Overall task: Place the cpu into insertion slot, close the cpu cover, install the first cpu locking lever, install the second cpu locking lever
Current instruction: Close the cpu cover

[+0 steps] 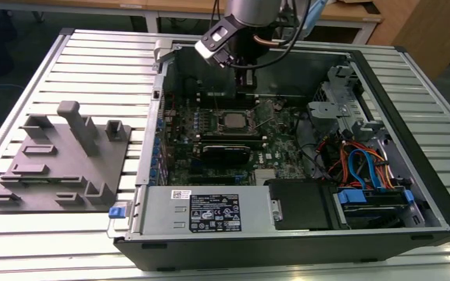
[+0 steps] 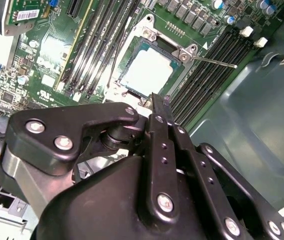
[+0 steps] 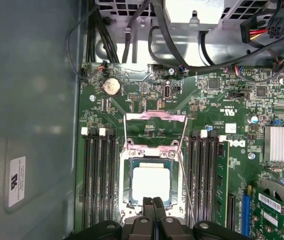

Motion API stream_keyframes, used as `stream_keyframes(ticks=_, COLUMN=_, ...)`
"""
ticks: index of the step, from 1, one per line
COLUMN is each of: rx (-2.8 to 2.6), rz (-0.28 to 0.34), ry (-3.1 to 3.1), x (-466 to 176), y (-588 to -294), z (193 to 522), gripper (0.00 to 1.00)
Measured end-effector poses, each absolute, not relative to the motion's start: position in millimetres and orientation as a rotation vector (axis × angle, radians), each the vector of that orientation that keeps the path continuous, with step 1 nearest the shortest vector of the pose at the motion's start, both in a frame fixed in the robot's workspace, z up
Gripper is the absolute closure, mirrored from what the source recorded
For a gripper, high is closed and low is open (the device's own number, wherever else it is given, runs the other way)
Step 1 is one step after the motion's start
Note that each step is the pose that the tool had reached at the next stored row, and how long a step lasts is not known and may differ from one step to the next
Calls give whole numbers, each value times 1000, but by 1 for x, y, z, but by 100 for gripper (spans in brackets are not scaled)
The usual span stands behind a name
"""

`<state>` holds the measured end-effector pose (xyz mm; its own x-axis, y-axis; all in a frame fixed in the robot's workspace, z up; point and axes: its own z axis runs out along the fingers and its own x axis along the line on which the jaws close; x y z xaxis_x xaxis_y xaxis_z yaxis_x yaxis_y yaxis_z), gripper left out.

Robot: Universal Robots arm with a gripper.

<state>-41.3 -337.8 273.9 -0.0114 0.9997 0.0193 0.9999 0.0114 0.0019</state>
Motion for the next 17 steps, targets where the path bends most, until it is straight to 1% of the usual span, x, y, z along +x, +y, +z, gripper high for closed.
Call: stream_keyframes(ticks=17, rx=-2200, rz=-23, ry=-2225, x=-39, y=-338, z=276, gripper=90)
